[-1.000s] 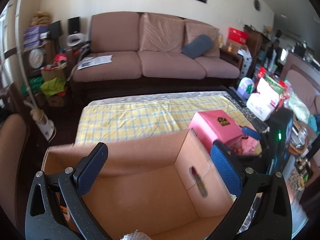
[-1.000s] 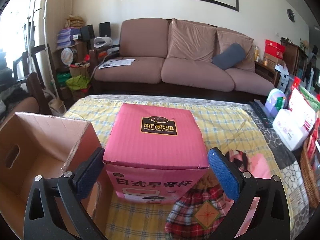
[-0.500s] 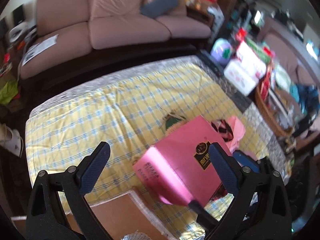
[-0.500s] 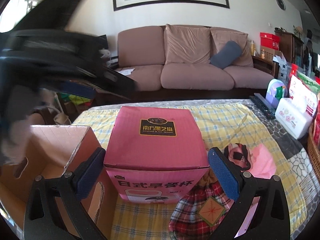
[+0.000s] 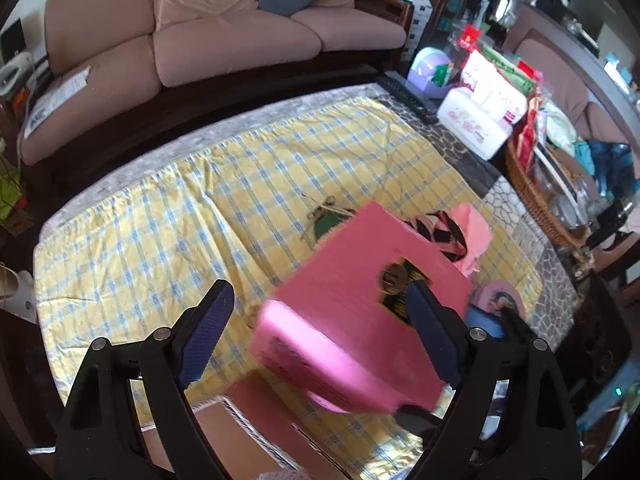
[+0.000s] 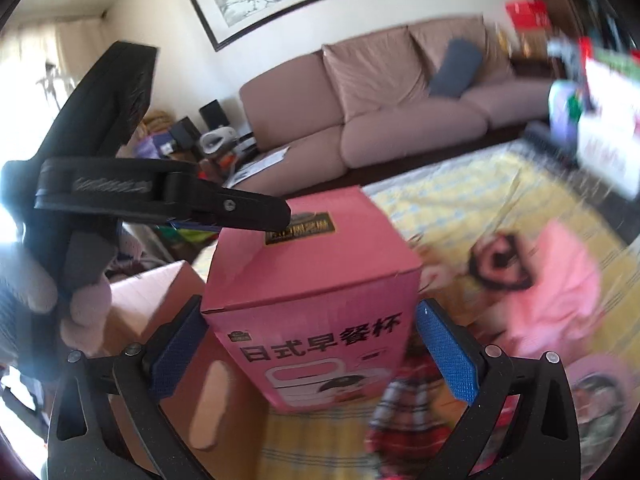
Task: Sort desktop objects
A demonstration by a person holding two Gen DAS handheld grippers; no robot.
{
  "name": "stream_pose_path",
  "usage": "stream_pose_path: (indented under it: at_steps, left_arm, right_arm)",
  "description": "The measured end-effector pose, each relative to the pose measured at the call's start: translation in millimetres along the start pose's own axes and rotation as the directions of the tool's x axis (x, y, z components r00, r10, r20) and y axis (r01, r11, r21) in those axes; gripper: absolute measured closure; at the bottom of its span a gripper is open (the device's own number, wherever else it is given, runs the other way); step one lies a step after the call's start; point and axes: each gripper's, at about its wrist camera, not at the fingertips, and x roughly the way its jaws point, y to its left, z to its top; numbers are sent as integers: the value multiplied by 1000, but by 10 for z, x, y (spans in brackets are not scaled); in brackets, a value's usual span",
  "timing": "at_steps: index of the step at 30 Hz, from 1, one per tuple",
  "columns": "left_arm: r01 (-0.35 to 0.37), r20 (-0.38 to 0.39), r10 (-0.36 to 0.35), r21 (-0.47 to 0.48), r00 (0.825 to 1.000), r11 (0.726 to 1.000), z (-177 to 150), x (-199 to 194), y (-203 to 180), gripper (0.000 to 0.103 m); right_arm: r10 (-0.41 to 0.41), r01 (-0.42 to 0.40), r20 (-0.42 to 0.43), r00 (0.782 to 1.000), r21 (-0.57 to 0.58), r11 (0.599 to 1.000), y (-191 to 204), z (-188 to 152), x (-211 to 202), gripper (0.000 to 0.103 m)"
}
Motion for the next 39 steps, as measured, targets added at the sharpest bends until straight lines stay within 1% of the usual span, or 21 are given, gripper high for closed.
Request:
stream_pose_path:
  at_steps: [1, 3, 6, 8, 9, 11, 12, 13, 14, 16, 17, 19, 21, 22, 25, 27, 28, 30, 34, 36, 39]
  left_arm:
    - [21, -11, -21, -4, 1000, 1000, -15, 15, -8, 15]
    - [15, -10, -15, 4, 1000, 1000, -24, 21, -68, 15]
    - [24, -16, -24, -8, 1000, 1000, -10, 17, -73, 15]
    - [35, -23, -35, 8, 999, 999, -14, -5, -111, 16]
    - [46, -25, -45, 19, 999, 999, -21, -27, -156, 17]
    - [95, -13, -94, 38, 995, 995, -37, -117, -296, 17]
    - [102, -10, -102, 46, 995, 994, -32, -139, -339, 17]
    - [93, -8, -92, 62, 996, 994, -27, -162, -398, 17]
    - [68, -11, -68, 77, 998, 995, -24, -169, -454, 17]
    - [49, -27, -47, 80, 999, 996, -16, -150, -478, 17]
    - [36, -39, -33, 66, 999, 997, -12, -126, -457, 17]
    - [15, -50, -13, 47, 999, 999, -14, -80, -427, 17]
    - [18, -65, -17, 13, 998, 1000, -27, -6, -387, 16]
    - [15, -73, -14, 12, 997, 1000, -44, 40, -388, 15]
    - [-4, -69, 6, 33, 998, 999, -108, 41, -451, 16]
    - [-14, -49, 16, 41, 999, 999, -117, -37, -493, 17]
    - [-3, -24, 4, 39, 1000, 999, -108, -129, -506, 17]
    - [33, 22, -33, 15, 999, 999, -58, -311, -515, 17]
    - [88, 106, -87, -3, 991, 996, 13, -730, -532, 17]
    - [105, 138, -103, -4, 985, 995, -12, -981, -517, 17]
    - [133, 176, -128, -21, 976, 991, -96, -1296, -421, 17]
  right_arm:
    - [-2, 2, -3, 1000, 0, 1000, 24, 10, 22, 0]
    - [-30, 30, -6, 1000, -8, 1000, 70, 28, 37, 0]
    - [-24, 24, -9, 1000, 11, 1000, 42, 55, 38, 0]
    - [-35, 35, -16, 999, 19, 999, 34, 82, 31, 0]
    - [-36, 36, -16, 999, 27, 999, 21, 107, 21, 0]
    - [-24, 24, 9, 1000, 43, 999, 41, 188, -43, 0]
    - [-31, 31, 21, 999, 36, 999, 51, 226, -66, 0]
    - [-40, 39, 25, 999, 27, 999, 62, 256, -81, 0]
    - [-51, 50, 23, 998, 19, 999, 82, 291, -80, 0]
    - [-53, 53, 0, 999, 31, 998, 56, 316, -63, 1]
    - [-43, 44, -7, 999, 38, 998, 40, 305, -70, 3]
    - [-37, 38, -22, 999, 6, 999, 44, 240, -79, 10]
    - [-49, 48, -65, 997, -8, 999, 47, 145, -19, 10]
    - [-61, 60, -76, 995, -15, 998, 51, 85, 12, 10]
    - [-65, 65, -58, 996, -8, 998, 46, 51, 10, 10]
    - [-37, 39, -51, 998, 46, 998, 8, 115, -24, 10]
    - [-30, 33, -52, 998, 52, 998, 12, 154, -40, 10]
    - [-30, 31, -39, 999, 22, 999, 71, 234, -103, 10]
    - [-14, 14, 12, 1000, -29, 999, 278, 397, -363, 10]
    - [-4, 8, 50, 999, -68, 998, 449, 506, -565, 10]
    - [20, -9, 83, 996, -130, 992, 743, 671, -839, 10]
